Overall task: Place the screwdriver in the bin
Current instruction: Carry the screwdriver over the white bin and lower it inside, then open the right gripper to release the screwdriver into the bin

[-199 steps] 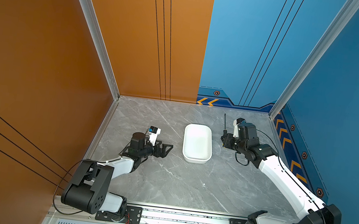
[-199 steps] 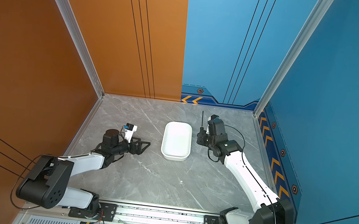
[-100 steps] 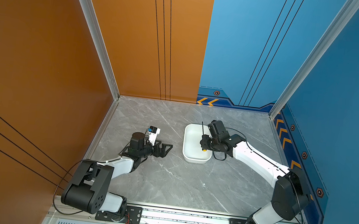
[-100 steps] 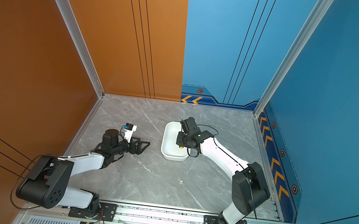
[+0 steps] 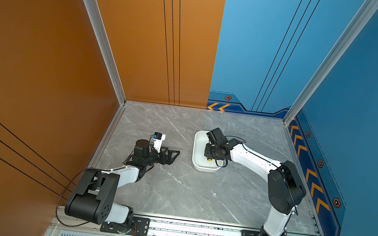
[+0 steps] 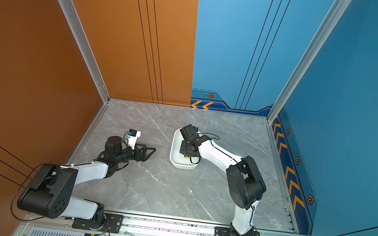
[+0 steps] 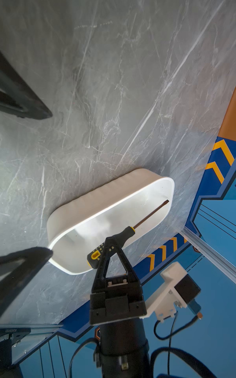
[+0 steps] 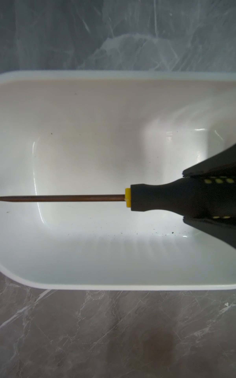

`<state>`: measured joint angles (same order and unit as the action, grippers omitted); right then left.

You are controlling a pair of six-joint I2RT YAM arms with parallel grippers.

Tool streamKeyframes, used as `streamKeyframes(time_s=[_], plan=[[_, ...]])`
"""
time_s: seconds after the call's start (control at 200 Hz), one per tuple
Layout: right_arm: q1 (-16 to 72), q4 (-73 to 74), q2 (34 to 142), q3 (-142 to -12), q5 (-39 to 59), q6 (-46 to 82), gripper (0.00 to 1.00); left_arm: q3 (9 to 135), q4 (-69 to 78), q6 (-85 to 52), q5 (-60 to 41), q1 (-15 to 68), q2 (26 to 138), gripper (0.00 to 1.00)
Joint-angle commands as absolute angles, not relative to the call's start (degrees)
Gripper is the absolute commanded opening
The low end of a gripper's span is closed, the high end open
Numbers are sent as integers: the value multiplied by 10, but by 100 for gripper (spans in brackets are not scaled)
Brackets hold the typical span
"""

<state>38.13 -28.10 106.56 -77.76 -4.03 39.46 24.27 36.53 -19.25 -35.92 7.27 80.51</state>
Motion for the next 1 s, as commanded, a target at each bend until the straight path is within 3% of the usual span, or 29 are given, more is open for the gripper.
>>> streamKeyframes(time_s=[0.0,0.996], plan=[[386,-297,1078,-801,-75,410,0,236,381,-201,-377,69,814,98],[391,-298,1168,-820,-94,426,0,238,383,-200,-395,73,818,98]])
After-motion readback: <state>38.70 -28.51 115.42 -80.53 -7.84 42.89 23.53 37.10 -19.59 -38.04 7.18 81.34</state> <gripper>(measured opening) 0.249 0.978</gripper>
